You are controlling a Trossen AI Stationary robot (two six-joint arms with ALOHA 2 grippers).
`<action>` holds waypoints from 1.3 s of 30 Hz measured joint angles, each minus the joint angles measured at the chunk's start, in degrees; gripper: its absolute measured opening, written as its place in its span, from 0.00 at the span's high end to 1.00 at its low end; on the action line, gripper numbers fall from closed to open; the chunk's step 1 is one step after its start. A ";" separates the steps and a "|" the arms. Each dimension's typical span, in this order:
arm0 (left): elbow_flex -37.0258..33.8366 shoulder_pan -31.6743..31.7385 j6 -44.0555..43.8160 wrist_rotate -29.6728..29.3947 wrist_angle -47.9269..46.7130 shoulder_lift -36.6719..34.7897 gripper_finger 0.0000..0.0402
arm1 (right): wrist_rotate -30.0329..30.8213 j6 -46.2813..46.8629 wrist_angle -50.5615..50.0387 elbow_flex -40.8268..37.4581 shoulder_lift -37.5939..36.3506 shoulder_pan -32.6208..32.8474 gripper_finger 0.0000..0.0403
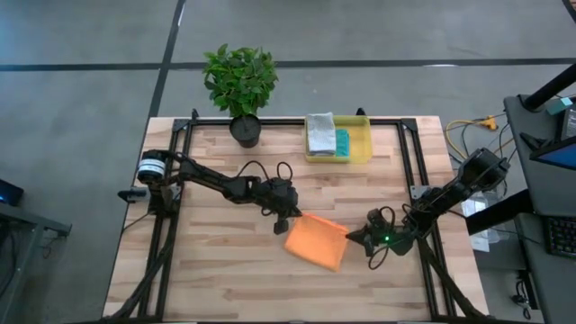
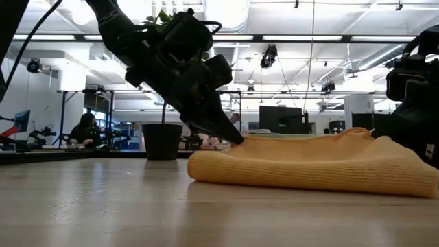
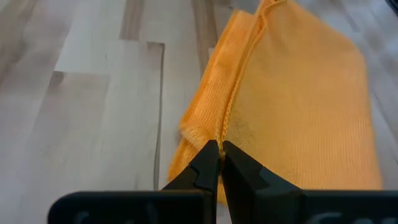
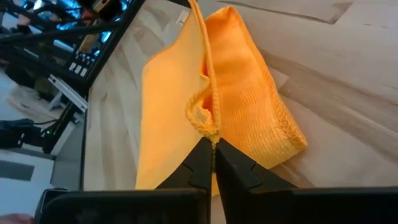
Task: Fold microfiber towels
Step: Fold the orange microfiber towel
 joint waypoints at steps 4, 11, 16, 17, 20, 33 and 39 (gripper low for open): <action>0.00 0.00 2.39 -0.71 -0.03 0.00 0.99 | 0.18 2.55 -1.72 0.14 -0.11 -0.05 0.94; 0.35 1.32 4.98 -3.22 -0.31 -0.55 0.82 | -1.29 1.94 -4.16 0.02 -2.66 -0.09 0.81; 0.37 3.26 9.69 -4.52 -1.33 -3.97 0.67 | -1.36 2.05 -11.66 -0.46 -8.76 -0.13 0.71; 0.37 3.65 9.92 -4.55 -2.10 -4.81 0.65 | -1.33 1.98 -13.68 -0.65 -10.46 -0.13 0.70; 0.63 4.31 10.06 -3.98 -4.39 -7.49 0.60 | -1.16 1.24 -17.70 -0.68 -16.34 -0.15 0.67; 0.98 -2.71 19.11 7.02 -8.65 -10.88 0.73 | -0.22 -10.12 -44.36 19.50 -22.53 -1.14 0.78; 3.31 -4.13 18.56 6.33 -9.77 -6.03 0.97 | -5.89 -4.00 -51.64 29.16 -8.56 -1.12 0.91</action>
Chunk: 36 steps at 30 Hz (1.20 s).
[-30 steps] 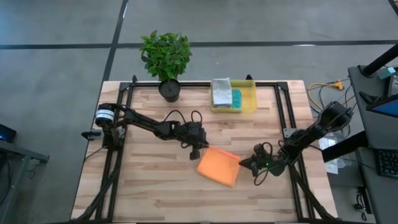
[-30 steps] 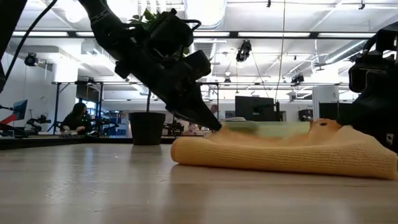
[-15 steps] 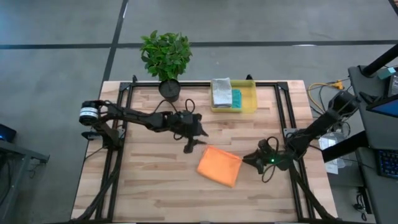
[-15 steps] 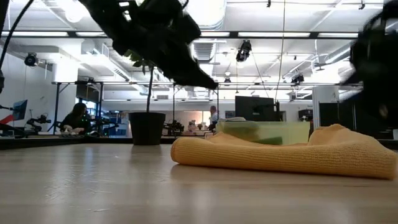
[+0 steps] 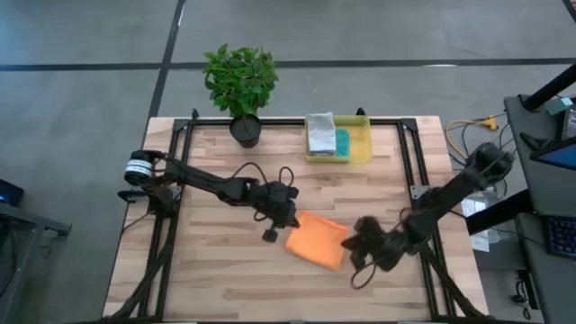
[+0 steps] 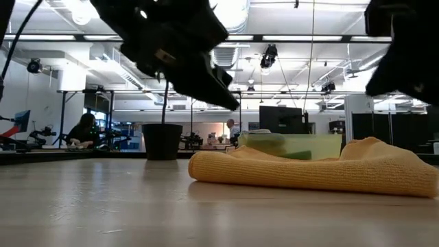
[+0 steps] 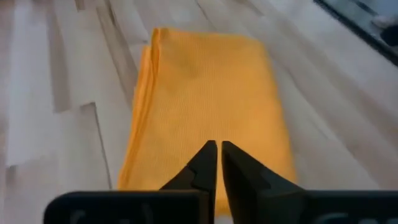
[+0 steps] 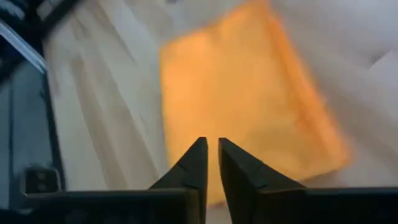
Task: Fold microfiber towels
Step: Fold the orange microfiber towel
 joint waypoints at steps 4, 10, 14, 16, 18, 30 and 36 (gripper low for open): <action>2.56 -0.33 -0.04 -0.26 -0.30 4.59 0.97 | -2.43 4.74 -0.57 4.73 9.72 0.01 0.97; 4.61 -0.44 -0.09 -6.93 -3.28 8.88 0.97 | -4.48 10.67 -6.94 8.33 17.33 -0.87 0.98; 4.23 -0.64 -2.52 -7.25 -6.78 9.64 0.97 | -6.71 13.37 -9.96 8.53 18.54 -2.08 0.98; 3.69 -0.94 -5.29 -7.19 -9.33 9.64 0.97 | -6.81 13.39 -10.05 8.51 18.47 -2.62 0.98; 3.35 -1.43 -7.15 -7.28 -9.63 9.55 0.97 | -6.81 12.55 -11.35 8.26 17.82 -3.35 0.98; 2.51 -3.13 -4.64 -16.42 -9.70 -0.26 1.00 | -1.82 2.53 -15.47 8.32 7.21 -4.15 0.98; 4.08 -2.47 -3.01 -8.31 -9.49 2.06 1.00 | -2.29 2.67 -9.11 8.44 6.47 -4.39 0.98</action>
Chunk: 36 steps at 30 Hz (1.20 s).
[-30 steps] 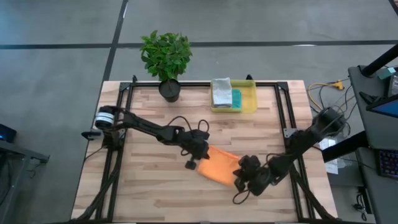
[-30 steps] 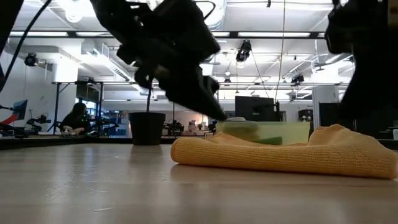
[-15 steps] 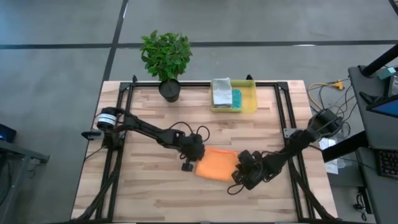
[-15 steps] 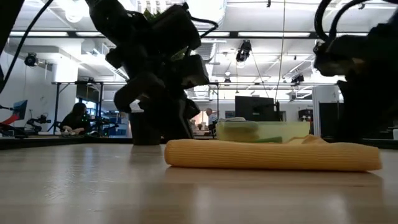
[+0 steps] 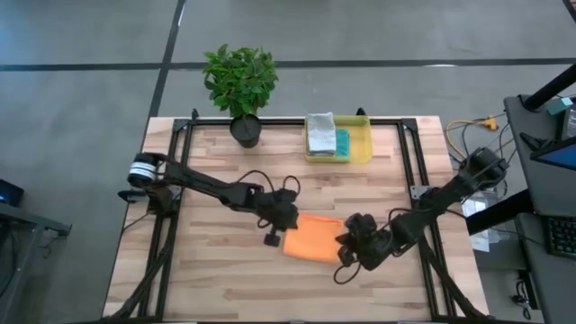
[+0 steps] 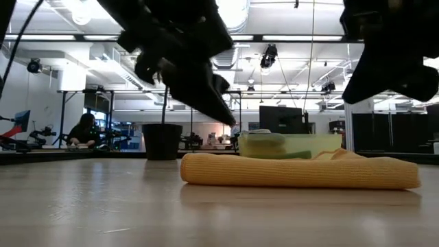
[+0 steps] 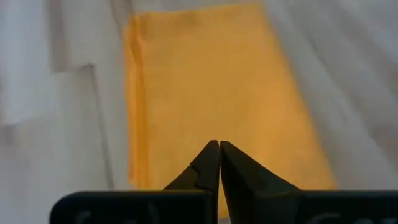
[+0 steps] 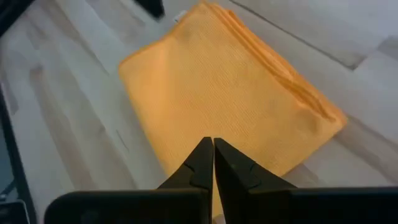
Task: Fold microfiber towels
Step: Fold the orange microfiber towel
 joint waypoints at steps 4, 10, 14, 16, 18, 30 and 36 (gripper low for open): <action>1.63 0.19 1.43 -0.60 -0.29 4.23 1.00 | -1.72 2.54 5.06 0.65 3.65 -0.01 0.98; 6.97 1.47 2.96 -2.57 -0.28 9.92 1.00 | -9.84 7.61 13.27 0.84 11.63 0.00 0.98; 8.43 1.77 1.22 -6.35 -2.68 11.94 1.00 | -12.09 11.11 11.33 1.65 14.64 0.02 0.98; 8.12 1.73 -0.92 -6.40 -4.12 12.65 1.00 | -12.12 11.94 8.60 1.71 14.93 0.02 0.98; 7.47 1.33 -3.39 -6.23 -5.92 12.27 1.00 | -12.02 11.71 6.13 1.66 14.61 -0.42 0.98; 5.72 -8.99 -19.31 -4.95 -5.67 12.19 1.00 | -16.72 -10.81 -0.17 1.44 12.81 -9.93 0.98; 5.47 -12.23 -25.59 -10.87 -7.57 10.13 1.00 | -15.75 -20.45 -0.91 1.28 10.40 -13.71 0.98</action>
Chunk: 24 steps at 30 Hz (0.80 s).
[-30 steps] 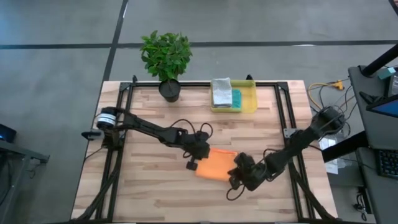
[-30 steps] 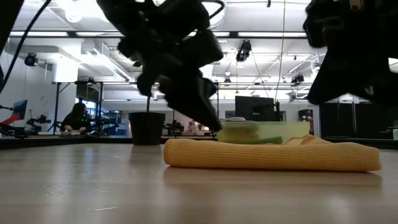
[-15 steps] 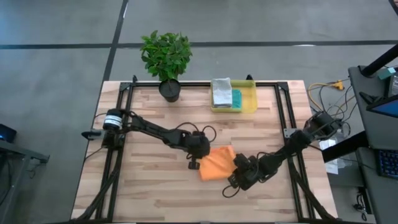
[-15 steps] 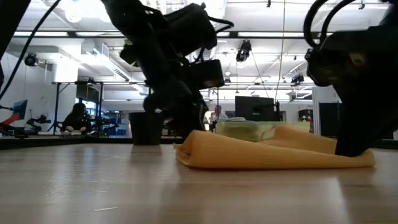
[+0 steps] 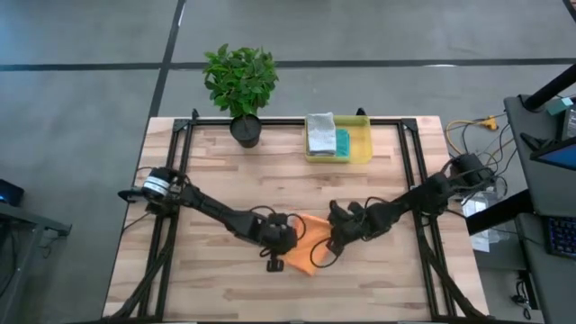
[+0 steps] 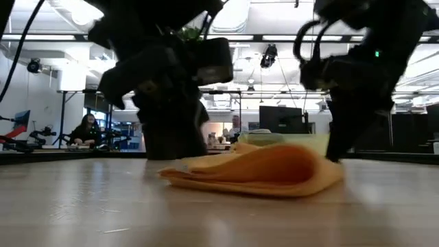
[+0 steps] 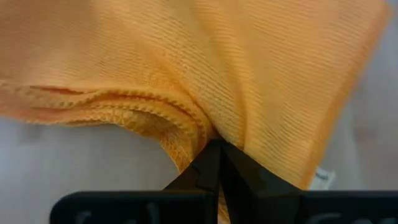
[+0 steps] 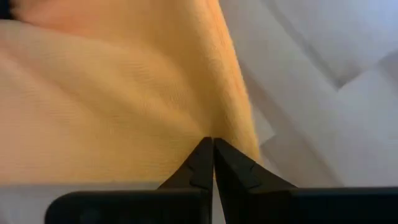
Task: Fold microfiber towels
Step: Fold the orange microfiber towel
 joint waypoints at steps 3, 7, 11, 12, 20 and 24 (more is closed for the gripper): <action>-0.35 0.13 0.88 -3.83 -1.91 -2.69 1.00 | 3.45 -2.76 -0.26 0.00 -3.73 0.79 0.98; -0.13 1.57 5.88 -6.31 -1.47 -6.11 1.00 | 6.85 -6.55 3.08 -0.02 -8.25 4.12 0.98; -0.18 2.99 9.42 -6.55 -2.00 -6.37 1.00 | 7.21 -9.14 12.57 0.02 -9.49 8.17 0.98; -0.18 3.47 9.53 -6.50 -1.52 -5.98 1.00 | 7.20 -8.23 14.54 0.02 -9.05 8.96 0.98; -2.56 7.10 8.17 -6.24 -1.57 -2.89 1.00 | 6.91 10.64 18.66 0.04 0.20 11.73 0.98; -4.05 7.34 4.32 -5.53 -0.29 -2.69 1.00 | 5.65 14.66 16.26 0.04 3.83 11.25 0.98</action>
